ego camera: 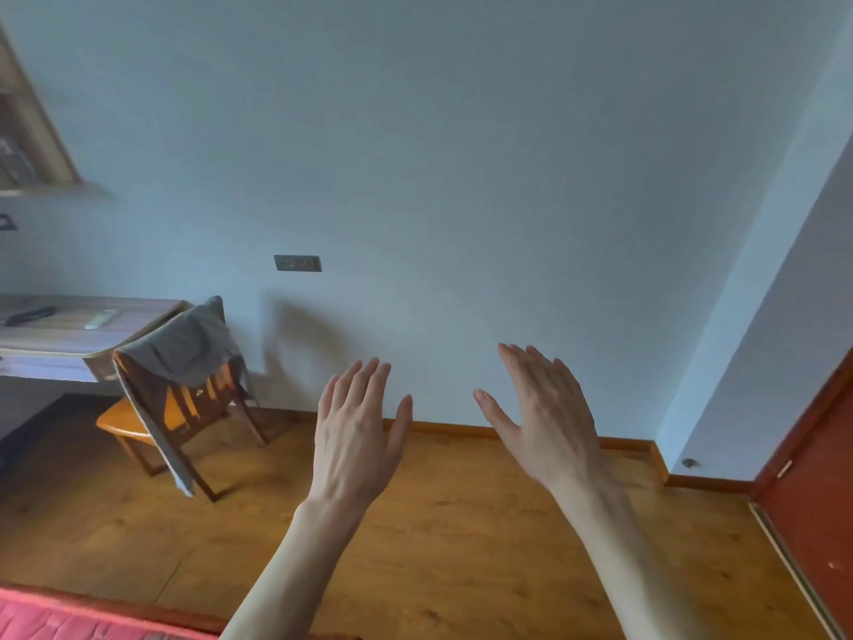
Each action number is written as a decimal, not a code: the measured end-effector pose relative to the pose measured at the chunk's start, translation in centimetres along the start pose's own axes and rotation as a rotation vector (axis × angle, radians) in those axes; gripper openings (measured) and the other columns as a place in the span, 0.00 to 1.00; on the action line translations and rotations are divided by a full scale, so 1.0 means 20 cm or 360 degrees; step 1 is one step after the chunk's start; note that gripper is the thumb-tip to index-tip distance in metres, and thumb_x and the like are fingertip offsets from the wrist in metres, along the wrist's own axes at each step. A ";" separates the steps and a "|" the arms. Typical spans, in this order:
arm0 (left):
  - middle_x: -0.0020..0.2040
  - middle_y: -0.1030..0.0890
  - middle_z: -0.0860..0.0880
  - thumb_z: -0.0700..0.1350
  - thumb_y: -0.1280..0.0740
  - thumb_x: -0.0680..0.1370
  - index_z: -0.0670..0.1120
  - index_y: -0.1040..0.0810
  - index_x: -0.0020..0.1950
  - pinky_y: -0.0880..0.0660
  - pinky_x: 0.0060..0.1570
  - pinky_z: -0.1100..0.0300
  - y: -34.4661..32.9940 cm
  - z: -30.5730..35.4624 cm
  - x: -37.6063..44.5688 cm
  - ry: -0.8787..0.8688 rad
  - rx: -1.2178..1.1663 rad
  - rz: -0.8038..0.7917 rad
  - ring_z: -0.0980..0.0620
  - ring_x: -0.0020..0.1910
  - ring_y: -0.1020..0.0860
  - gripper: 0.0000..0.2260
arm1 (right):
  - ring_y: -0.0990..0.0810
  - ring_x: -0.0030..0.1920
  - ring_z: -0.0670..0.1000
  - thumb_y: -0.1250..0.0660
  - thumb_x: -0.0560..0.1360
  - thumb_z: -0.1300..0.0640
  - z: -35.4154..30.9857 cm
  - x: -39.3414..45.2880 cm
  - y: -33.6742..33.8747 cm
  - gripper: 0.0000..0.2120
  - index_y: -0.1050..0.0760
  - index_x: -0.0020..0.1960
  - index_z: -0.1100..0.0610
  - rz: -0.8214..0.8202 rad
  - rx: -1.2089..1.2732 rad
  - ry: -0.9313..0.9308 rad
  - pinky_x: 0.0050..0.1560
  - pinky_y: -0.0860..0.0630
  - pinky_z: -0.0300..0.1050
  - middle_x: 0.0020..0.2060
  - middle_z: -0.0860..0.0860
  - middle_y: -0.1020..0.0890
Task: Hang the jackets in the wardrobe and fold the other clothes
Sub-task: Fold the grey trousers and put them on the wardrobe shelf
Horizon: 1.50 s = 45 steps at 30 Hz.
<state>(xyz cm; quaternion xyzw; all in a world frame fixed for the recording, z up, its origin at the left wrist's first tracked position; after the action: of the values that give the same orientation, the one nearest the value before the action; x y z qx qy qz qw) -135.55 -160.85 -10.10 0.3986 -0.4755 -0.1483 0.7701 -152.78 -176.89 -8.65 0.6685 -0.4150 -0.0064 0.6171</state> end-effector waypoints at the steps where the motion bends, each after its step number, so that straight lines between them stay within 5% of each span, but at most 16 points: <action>1: 0.74 0.24 0.47 0.58 0.41 0.85 0.45 0.26 0.74 0.36 0.78 0.46 -0.06 0.00 0.09 0.0012 0.0016 -0.0002 0.47 0.76 0.30 0.24 | 0.36 0.80 0.51 0.50 0.83 0.32 0.05 0.09 -0.05 0.34 0.39 0.82 0.51 -0.0013 0.0003 0.0010 0.80 0.46 0.48 0.79 0.49 0.31; 13: 0.75 0.26 0.47 0.57 0.38 0.84 0.46 0.27 0.75 0.38 0.79 0.47 -0.58 -0.26 0.77 0.0305 0.0208 0.0031 0.47 0.78 0.33 0.23 | 0.31 0.78 0.55 0.53 0.83 0.32 0.25 1.03 -0.58 0.36 0.33 0.79 0.53 -0.0152 0.0168 0.0247 0.79 0.39 0.55 0.76 0.53 0.27; 21: 0.75 0.25 0.48 0.57 0.36 0.83 0.48 0.25 0.73 0.37 0.79 0.44 -0.69 -0.80 0.99 0.0608 0.0364 0.0170 0.46 0.78 0.33 0.21 | 0.34 0.79 0.52 0.54 0.82 0.31 -0.09 1.53 -1.10 0.36 0.36 0.81 0.52 -0.0277 0.0323 0.0490 0.80 0.46 0.50 0.78 0.51 0.29; 31: 0.75 0.25 0.48 0.57 0.37 0.83 0.47 0.24 0.73 0.43 0.80 0.48 -0.97 -1.63 1.39 0.0931 0.0461 0.0246 0.47 0.79 0.34 0.21 | 0.33 0.79 0.53 0.52 0.81 0.30 -0.60 2.28 -1.75 0.36 0.37 0.81 0.51 -0.0356 0.0469 0.0689 0.79 0.44 0.52 0.78 0.51 0.30; 45: 0.75 0.24 0.46 0.55 0.36 0.82 0.45 0.24 0.72 0.33 0.75 0.39 -1.18 -2.50 1.76 0.1104 0.0583 0.0349 0.44 0.77 0.30 0.22 | 0.35 0.79 0.53 0.44 0.82 0.32 -1.20 2.93 -2.55 0.36 0.42 0.83 0.52 -0.0481 0.0626 0.0852 0.80 0.40 0.53 0.80 0.52 0.33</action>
<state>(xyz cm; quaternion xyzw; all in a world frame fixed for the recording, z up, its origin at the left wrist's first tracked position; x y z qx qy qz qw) -71.77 -173.75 -17.73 0.5025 -0.2458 0.1651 0.8123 -74.03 -195.51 -15.70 0.8062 -0.1287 0.1576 0.5556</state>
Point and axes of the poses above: each hand's wrist, its own x-axis towards the middle knuckle, its own y-axis out of the back of the hand, z = x × y, the point moved 2 cm from there along x, towards the middle knuckle
